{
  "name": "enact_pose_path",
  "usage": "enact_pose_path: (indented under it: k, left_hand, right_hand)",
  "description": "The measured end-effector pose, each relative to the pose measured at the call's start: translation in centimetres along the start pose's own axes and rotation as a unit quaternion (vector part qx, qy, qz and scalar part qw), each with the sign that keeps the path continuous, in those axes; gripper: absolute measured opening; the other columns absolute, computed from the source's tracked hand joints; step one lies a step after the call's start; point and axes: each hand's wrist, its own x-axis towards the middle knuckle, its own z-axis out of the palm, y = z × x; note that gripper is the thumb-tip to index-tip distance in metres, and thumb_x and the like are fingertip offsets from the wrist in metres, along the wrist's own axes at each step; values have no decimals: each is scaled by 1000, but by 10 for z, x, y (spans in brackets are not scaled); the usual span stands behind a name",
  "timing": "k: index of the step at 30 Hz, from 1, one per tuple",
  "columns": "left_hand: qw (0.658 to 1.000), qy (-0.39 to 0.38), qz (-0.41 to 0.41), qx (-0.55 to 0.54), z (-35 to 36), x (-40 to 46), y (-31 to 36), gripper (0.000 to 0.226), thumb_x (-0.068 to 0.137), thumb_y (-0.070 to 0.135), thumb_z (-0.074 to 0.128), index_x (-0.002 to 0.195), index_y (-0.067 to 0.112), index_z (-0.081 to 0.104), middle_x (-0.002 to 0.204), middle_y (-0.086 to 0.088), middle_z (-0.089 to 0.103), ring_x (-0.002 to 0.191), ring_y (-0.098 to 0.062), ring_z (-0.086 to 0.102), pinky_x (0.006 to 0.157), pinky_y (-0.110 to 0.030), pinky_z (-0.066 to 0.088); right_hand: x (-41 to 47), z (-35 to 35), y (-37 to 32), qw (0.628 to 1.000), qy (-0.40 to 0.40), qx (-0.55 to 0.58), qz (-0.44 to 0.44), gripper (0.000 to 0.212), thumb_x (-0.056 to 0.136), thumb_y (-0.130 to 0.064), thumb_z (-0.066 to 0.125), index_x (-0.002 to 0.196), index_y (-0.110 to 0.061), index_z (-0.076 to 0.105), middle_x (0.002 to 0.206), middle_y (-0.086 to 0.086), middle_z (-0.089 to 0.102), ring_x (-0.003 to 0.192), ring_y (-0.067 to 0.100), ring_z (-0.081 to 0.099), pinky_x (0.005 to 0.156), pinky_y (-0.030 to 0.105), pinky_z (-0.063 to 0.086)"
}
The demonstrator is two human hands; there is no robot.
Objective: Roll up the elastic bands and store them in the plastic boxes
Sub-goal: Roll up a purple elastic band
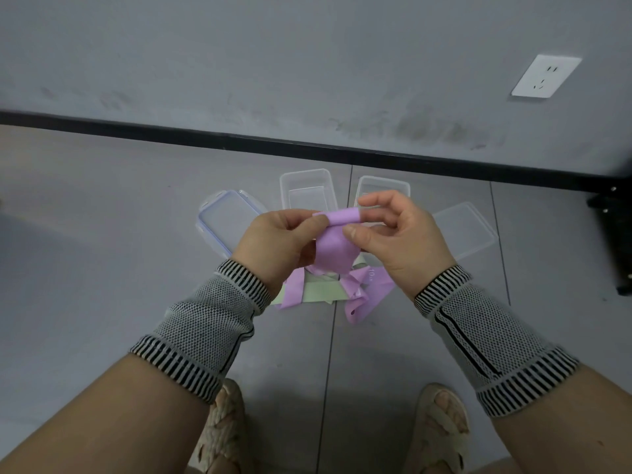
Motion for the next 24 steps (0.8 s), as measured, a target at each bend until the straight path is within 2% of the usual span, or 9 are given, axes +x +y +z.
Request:
enact_pose_path:
  k: [2,5,7,10,13,17,20,22,24]
  left_hand:
    - [998,15,-39,-46,-1,3,-2,20,91,19,58,101,4,67,100,-27,67,85,-34,63,82,-46,54]
    - [994,-4,-83,-69,0,4,-5,29,91,26,59,106,3,66,105,-24,67,90,-33,63,90,-47,49]
    - [992,-25,-98,-76,1,3,-6,23,90,30,59,99,10,67,93,-12,70,82,-24,63,80,-38,51]
    - [988,-25,-124,-94,0,4,-5,18,89,35,60,90,18,65,84,0,69,75,-15,64,71,-30,48]
    - [985,-21,-141,-100,-3,6,-6,26,87,39,61,101,17,62,94,-2,67,82,-17,63,72,-31,48]
    - [982,-18,-145,-118,-3,8,-7,30,86,40,62,106,17,60,89,-2,63,77,-16,59,71,-30,47]
    - [985,-21,-124,-122,-2,7,-3,20,89,35,59,93,15,62,72,0,60,68,-16,55,74,-32,49]
    - [989,-18,-105,-106,-1,4,-3,22,90,29,59,95,10,66,84,-8,66,79,-22,59,83,-37,51]
    - [992,-11,-89,-91,0,1,-2,19,89,24,60,94,7,68,90,-14,65,84,-27,57,81,-37,50]
  right_hand:
    - [-1,2,0,1000,7,-13,13,33,75,-13,77,102,-20,59,89,2,69,82,19,68,78,32,57]
    - [-1,5,1,999,2,-30,34,31,76,-18,77,103,-15,63,87,8,69,82,20,67,78,34,58]
    - [0,7,2,999,2,-31,41,25,76,-21,77,97,-14,67,87,9,70,80,19,67,77,34,58]
    - [0,6,2,998,12,-59,32,15,76,-25,77,81,-13,67,75,0,66,67,11,59,61,20,51]
    - [0,5,2,998,23,-56,11,15,76,-20,77,69,-17,65,63,-5,58,58,5,50,56,16,45]
    - [1,4,0,999,22,-41,6,14,77,-17,76,67,-18,67,62,-4,63,60,6,57,64,25,53]
    - [2,3,3,999,17,-11,27,12,79,-15,74,69,-14,69,72,11,69,69,21,63,74,47,58]
    - [1,2,5,999,3,-5,45,12,81,-14,72,72,-9,67,74,15,68,70,23,62,76,53,56]
    - [1,1,5,998,-25,-14,54,9,81,-14,72,77,-10,65,77,11,66,73,24,64,76,49,57]
